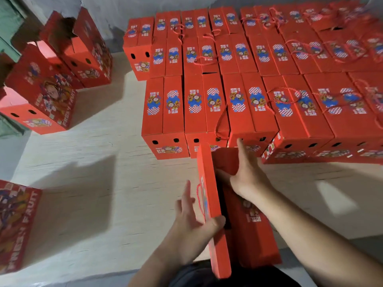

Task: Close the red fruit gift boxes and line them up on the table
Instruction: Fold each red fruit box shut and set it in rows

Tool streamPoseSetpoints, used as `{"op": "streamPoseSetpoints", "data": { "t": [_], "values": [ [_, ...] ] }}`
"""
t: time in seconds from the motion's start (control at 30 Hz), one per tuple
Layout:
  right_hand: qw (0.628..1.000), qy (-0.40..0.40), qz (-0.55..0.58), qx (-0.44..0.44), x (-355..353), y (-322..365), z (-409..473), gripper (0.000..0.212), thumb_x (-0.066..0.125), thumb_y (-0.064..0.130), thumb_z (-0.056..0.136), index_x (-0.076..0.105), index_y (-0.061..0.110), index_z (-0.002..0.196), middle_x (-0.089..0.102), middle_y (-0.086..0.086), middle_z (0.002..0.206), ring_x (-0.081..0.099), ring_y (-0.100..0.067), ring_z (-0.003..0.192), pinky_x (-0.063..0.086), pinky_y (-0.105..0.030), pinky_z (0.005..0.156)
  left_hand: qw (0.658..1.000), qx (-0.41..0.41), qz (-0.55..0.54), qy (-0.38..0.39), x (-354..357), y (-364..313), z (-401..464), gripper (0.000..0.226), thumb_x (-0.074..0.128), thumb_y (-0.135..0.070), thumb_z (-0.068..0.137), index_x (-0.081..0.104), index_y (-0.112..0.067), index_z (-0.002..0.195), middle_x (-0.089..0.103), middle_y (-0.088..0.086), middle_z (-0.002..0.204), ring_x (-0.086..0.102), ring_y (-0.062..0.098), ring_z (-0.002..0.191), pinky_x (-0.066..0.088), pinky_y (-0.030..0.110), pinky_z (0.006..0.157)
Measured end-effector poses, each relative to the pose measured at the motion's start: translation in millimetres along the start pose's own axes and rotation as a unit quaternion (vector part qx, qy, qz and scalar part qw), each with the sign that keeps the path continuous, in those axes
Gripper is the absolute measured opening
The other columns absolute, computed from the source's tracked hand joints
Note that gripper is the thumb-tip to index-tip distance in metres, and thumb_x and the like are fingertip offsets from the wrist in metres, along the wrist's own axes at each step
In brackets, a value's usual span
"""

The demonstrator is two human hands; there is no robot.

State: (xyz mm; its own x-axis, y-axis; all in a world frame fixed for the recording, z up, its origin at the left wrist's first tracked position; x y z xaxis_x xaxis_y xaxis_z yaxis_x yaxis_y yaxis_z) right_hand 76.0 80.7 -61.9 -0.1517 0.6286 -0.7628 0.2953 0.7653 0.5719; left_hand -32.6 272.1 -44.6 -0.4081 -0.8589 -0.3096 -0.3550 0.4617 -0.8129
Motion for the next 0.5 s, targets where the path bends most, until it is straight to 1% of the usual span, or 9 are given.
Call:
{"op": "streamPoseSetpoints", "data": {
  "t": [0.03, 0.07, 0.17, 0.2, 0.27, 0.33, 0.4, 0.47, 0.5],
  "values": [
    [1.0, 0.013, -0.015, -0.015, 0.0, 4.3, 0.4, 0.106, 0.066, 0.074, 0.082, -0.012, 0.056, 0.153, 0.015, -0.002, 0.169, 0.052, -0.037, 0.134, 0.052, -0.039, 0.074, 1.0, 0.023, 0.001, -0.01, -2.6, -7.6, 7.9, 0.115, 0.063, -0.075, 0.069, -0.024, -0.066, 0.144, 0.015, -0.023, 0.149, 0.035, 0.016, 0.145, 0.039, 0.042, 0.115],
    [0.999, 0.027, -0.007, -0.019, -0.8, 5.3, 1.1, 0.101, 0.066, 0.069, 0.085, -0.01, 0.062, 0.151, 0.016, -0.003, 0.168, 0.052, -0.037, 0.134, 0.05, -0.036, 0.073, 0.999, 0.048, 0.0, -0.017, -4.1, -17.6, 15.5, 0.114, 0.063, -0.065, 0.071, -0.025, -0.065, 0.145, 0.009, -0.028, 0.15, 0.023, 0.015, 0.15, 0.032, 0.047, 0.119],
    [0.981, 0.071, 0.18, -0.029, -7.0, 3.0, 0.5, 0.082, 0.065, 0.05, 0.093, 0.009, 0.068, 0.15, 0.021, 0.011, 0.166, 0.033, -0.015, 0.147, 0.038, -0.037, 0.105, 0.993, 0.104, -0.013, -0.047, -3.1, -46.3, 37.4, 0.104, 0.056, -0.043, 0.079, -0.016, -0.065, 0.15, 0.003, -0.026, 0.158, -0.003, 0.009, 0.155, 0.016, 0.05, 0.126],
    [0.967, 0.079, 0.241, -0.032, -10.2, 3.0, -0.9, 0.078, 0.065, 0.048, 0.093, 0.016, 0.066, 0.151, 0.025, 0.017, 0.162, 0.028, -0.004, 0.144, 0.031, -0.033, 0.108, 0.992, 0.109, -0.012, -0.064, -2.3, -52.3, 43.7, 0.099, 0.054, -0.042, 0.081, -0.011, -0.064, 0.152, 0.003, -0.023, 0.161, -0.007, 0.005, 0.154, 0.012, 0.047, 0.126],
    [0.944, 0.093, 0.314, -0.03, -15.0, 5.0, -1.7, 0.071, 0.063, 0.051, 0.088, 0.029, 0.063, 0.149, 0.032, 0.028, 0.154, 0.03, 0.004, 0.14, 0.026, -0.026, 0.107, 0.99, 0.106, -0.019, -0.096, -2.1, -57.5, 55.1, 0.086, 0.051, -0.052, 0.087, -0.002, -0.064, 0.153, 0.002, -0.02, 0.164, -0.007, 0.002, 0.153, 0.008, 0.042, 0.125],
    [0.934, 0.095, 0.343, -0.016, -17.6, 5.5, 0.0, 0.062, 0.059, 0.052, 0.08, 0.04, 0.061, 0.138, 0.047, 0.035, 0.137, 0.043, 0.003, 0.132, 0.031, -0.02, 0.096, 0.989, 0.073, -0.066, -0.109, -1.3, -52.7, 66.5, 0.078, 0.05, -0.064, 0.089, 0.005, -0.064, 0.154, 0.001, -0.018, 0.165, -0.003, 0.009, 0.156, 0.011, 0.046, 0.127],
    [0.934, 0.086, 0.346, 0.012, -18.6, 3.8, 2.3, 0.062, 0.057, 0.057, 0.076, 0.039, 0.054, 0.136, 0.051, 0.032, 0.122, 0.048, -0.001, 0.119, 0.032, -0.024, 0.086, 0.991, 0.039, -0.075, -0.104, 4.4, -47.9, 77.3, 0.078, 0.053, -0.059, 0.093, 0.006, -0.059, 0.157, -0.005, -0.011, 0.166, 0.0, 0.019, 0.158, 0.016, 0.051, 0.127],
    [0.94, 0.079, 0.332, 0.009, -20.6, 5.9, 2.0, 0.073, 0.057, 0.075, 0.073, 0.037, 0.049, 0.139, 0.052, 0.028, 0.124, 0.052, 0.003, 0.114, 0.034, -0.024, 0.083, 0.993, 0.013, 0.032, -0.111, 11.5, -49.8, 83.9, 0.08, 0.053, -0.047, 0.099, 0.0, -0.057, 0.157, -0.009, 0.001, 0.168, 0.005, 0.031, 0.157, 0.017, 0.053, 0.125],
    [0.94, 0.085, 0.331, 0.0, -20.4, 9.6, -0.8, 0.082, 0.057, 0.087, 0.068, 0.037, 0.05, 0.139, 0.051, 0.031, 0.125, 0.053, 0.015, 0.108, 0.035, -0.02, 0.082, 0.989, -0.001, 0.086, -0.118, 13.9, -50.8, 84.9, 0.081, 0.051, -0.043, 0.099, -0.003, -0.058, 0.157, -0.009, 0.005, 0.168, 0.01, 0.036, 0.155, 0.019, 0.054, 0.123]
  ]
}}
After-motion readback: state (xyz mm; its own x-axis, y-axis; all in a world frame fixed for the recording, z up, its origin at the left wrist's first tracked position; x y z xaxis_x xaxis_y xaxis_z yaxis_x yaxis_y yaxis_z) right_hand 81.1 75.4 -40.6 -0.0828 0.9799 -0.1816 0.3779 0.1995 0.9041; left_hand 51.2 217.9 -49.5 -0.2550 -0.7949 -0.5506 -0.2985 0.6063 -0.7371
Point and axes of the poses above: each hand's wrist, its own z-axis towards the middle knuckle, its own x-axis out of the palm, y = z × x, the point moved 10 cm from there along z, towards the middle knuckle
